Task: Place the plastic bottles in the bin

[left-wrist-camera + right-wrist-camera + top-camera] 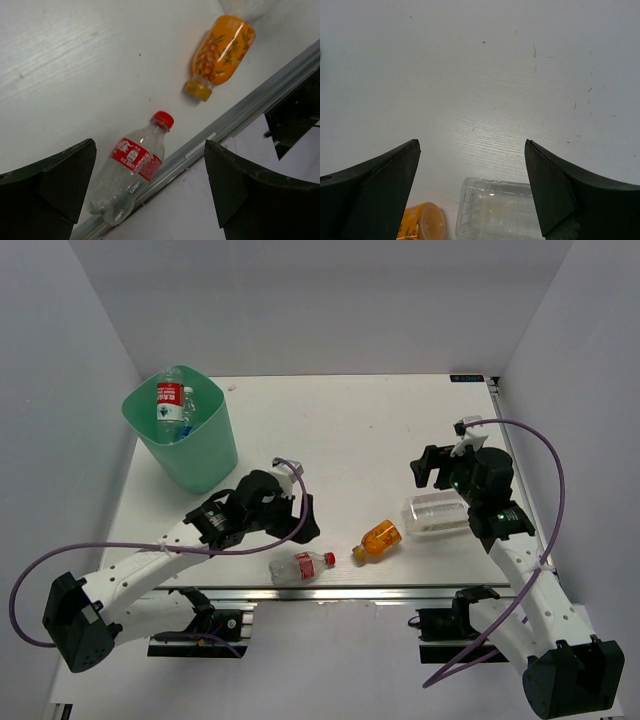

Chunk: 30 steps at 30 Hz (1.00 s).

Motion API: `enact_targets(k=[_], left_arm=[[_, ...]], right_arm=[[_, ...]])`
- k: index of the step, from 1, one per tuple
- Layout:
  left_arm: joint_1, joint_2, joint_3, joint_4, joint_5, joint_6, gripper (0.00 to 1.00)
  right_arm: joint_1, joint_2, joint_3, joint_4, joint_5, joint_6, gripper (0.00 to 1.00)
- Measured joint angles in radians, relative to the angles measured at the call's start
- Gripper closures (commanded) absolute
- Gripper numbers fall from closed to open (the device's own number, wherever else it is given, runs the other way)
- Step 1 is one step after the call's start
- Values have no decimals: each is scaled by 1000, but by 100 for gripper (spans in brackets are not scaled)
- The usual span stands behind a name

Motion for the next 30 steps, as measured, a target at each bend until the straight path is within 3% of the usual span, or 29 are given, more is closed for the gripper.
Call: enact_targets(k=[11, 25, 27, 30], left_arm=[[-143, 237, -4, -141, -136, -116, 2], [-227, 312, -66, -131, -63, -132, 2], [-229, 342, -66, -133, -64, -132, 6], [-233, 380, -51, -148, -82, -138, 27]], right_arm=[[0, -23, 0, -2, -107, -16, 11], [0, 22, 0, -7, -154, -19, 11], [0, 22, 0, -7, -153, -19, 11], [0, 22, 0, -7, -153, -19, 11]])
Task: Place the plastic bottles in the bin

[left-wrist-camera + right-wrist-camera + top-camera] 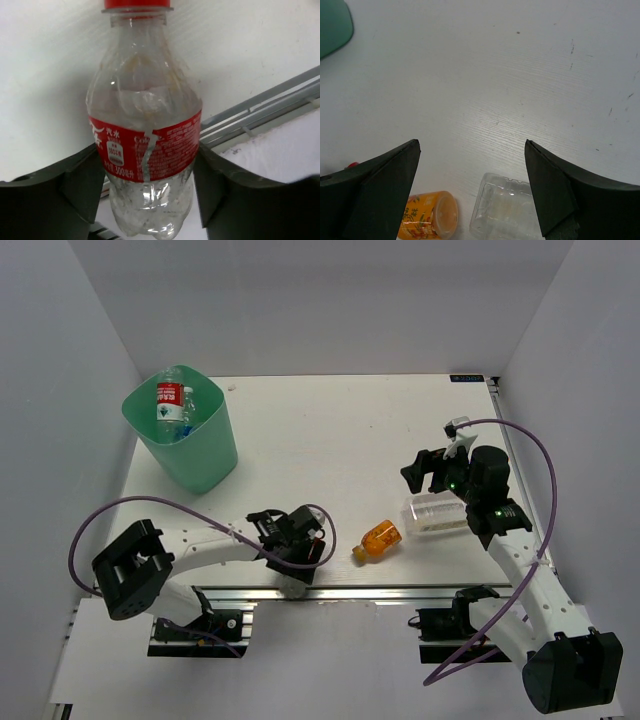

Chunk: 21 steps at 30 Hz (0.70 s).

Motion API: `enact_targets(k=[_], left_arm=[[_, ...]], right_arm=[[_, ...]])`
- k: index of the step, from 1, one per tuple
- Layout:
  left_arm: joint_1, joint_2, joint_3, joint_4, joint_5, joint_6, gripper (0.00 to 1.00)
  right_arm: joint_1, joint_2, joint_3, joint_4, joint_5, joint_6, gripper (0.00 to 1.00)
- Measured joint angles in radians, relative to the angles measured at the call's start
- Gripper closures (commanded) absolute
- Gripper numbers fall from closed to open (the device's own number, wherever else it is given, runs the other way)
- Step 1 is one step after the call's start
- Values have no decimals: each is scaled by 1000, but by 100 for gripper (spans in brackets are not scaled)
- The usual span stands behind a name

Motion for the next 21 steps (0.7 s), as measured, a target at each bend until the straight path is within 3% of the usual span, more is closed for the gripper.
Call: enact_targets(k=[1, 2, 6, 9, 13, 18, 21], left_arm=[[0, 5, 7, -9, -11, -2, 39], [-2, 13, 32, -25, -36, -3, 42], [-2, 19, 183, -105, -218, -34, 43], [34, 24, 377, -151, -399, -54, 44], [241, 15, 580, -80, -533, -19, 45], [555, -26, 724, 18, -638, 81, 43], [669, -60, 764, 82, -667, 150, 40]], right_arm=[[0, 0, 0, 0, 0, 0, 11], [0, 0, 0, 0, 1, 0, 11], [0, 0, 0, -2, 11, -4, 11], [0, -8, 0, -5, 23, -5, 11], [0, -26, 0, -6, 27, -6, 11], [0, -28, 0, -8, 34, -9, 11], [0, -28, 0, -9, 39, -14, 11]])
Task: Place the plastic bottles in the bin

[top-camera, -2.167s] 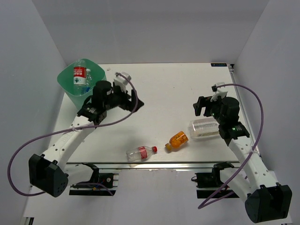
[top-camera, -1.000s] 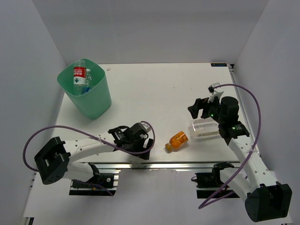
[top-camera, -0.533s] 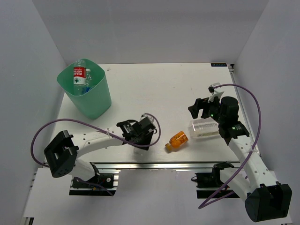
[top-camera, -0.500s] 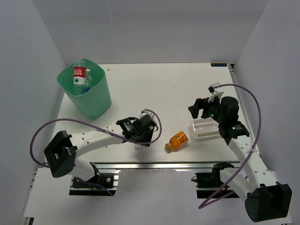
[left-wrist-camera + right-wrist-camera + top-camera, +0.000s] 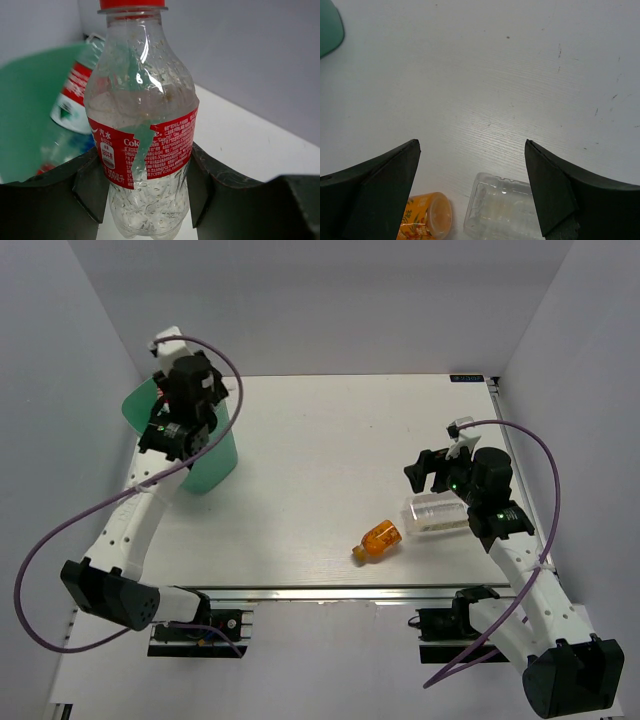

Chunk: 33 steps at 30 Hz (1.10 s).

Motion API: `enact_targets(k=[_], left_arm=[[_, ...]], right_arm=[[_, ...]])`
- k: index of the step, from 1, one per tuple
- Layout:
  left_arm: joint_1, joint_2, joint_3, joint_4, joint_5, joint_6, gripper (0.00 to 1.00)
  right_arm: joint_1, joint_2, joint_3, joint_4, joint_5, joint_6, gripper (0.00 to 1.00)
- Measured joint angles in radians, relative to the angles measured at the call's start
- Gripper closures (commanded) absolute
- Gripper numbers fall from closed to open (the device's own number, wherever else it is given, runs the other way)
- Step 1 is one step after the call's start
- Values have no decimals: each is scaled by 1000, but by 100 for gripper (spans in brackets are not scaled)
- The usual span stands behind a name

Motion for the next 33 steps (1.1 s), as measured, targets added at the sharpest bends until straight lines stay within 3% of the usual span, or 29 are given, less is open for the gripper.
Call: enact_targets(k=[2, 7, 9, 12, 21, 25, 29, 33], left_arm=[[66, -14, 9, 40, 9, 43, 39], [179, -17, -16, 114, 74, 165, 19], [199, -18, -46, 134, 106, 206, 18], [220, -5, -63, 130, 146, 254, 3], [227, 10, -63, 95, 198, 276, 2], [231, 2, -56, 82, 398, 275, 2], [163, -17, -76, 124, 603, 286, 2], [-103, -10, -180, 206, 756, 330, 2]], right_arm=[[0, 0, 0, 0, 0, -6, 11], [0, 4, 0, -11, 0, -19, 11], [0, 9, 0, -16, 0, -21, 11], [0, 17, 0, -18, -2, -28, 11], [0, 23, 0, -21, -17, -42, 11], [0, 23, 0, -21, -29, -42, 11], [0, 23, 0, -20, -20, -29, 11], [-9, 23, 0, -21, 39, 12, 11]])
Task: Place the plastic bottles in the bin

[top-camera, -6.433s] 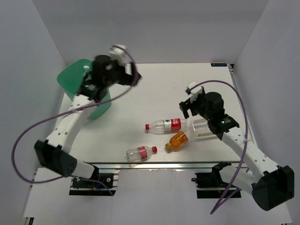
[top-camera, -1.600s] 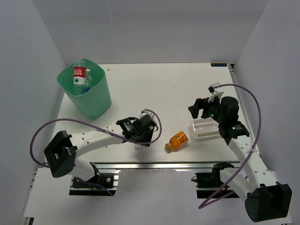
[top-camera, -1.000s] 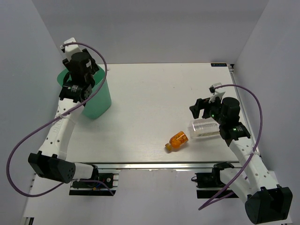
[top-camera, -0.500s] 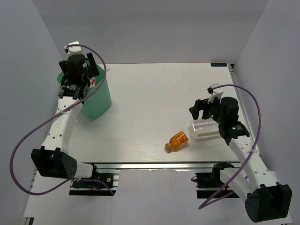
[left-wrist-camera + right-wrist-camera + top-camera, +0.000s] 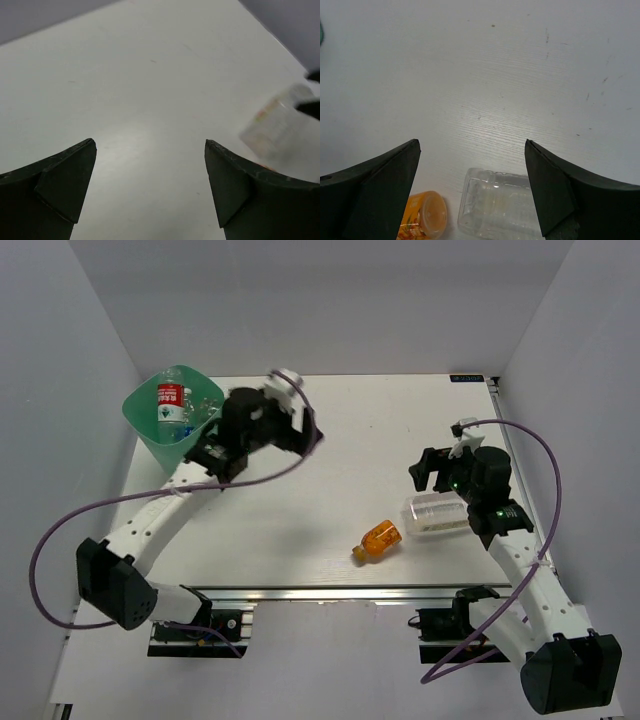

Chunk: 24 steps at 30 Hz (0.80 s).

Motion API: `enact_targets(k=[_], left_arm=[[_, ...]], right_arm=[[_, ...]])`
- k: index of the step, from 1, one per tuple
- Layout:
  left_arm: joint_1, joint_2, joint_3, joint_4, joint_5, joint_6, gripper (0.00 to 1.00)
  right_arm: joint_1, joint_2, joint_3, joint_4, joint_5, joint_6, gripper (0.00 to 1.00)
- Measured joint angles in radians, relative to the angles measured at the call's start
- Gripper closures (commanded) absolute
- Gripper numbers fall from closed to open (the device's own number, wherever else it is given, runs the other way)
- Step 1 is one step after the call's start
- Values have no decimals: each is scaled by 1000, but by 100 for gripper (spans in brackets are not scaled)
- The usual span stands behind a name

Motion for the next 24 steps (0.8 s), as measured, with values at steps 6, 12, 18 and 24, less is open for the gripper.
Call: enact_targets(k=[6, 12, 18, 24], left_arm=[[-252, 113, -150, 64, 142, -3, 2], [-455, 291, -134, 82, 159, -1, 2], [-558, 447, -72, 85, 143, 6, 2], [-601, 552, -31, 56, 97, 13, 2]], right_arm=[[-56, 0, 0, -4, 113, 80, 11], [-190, -8, -12, -5, 139, 157, 11], [-285, -35, -37, -2, 98, 182, 11], [-299, -76, -42, 6, 82, 183, 11]])
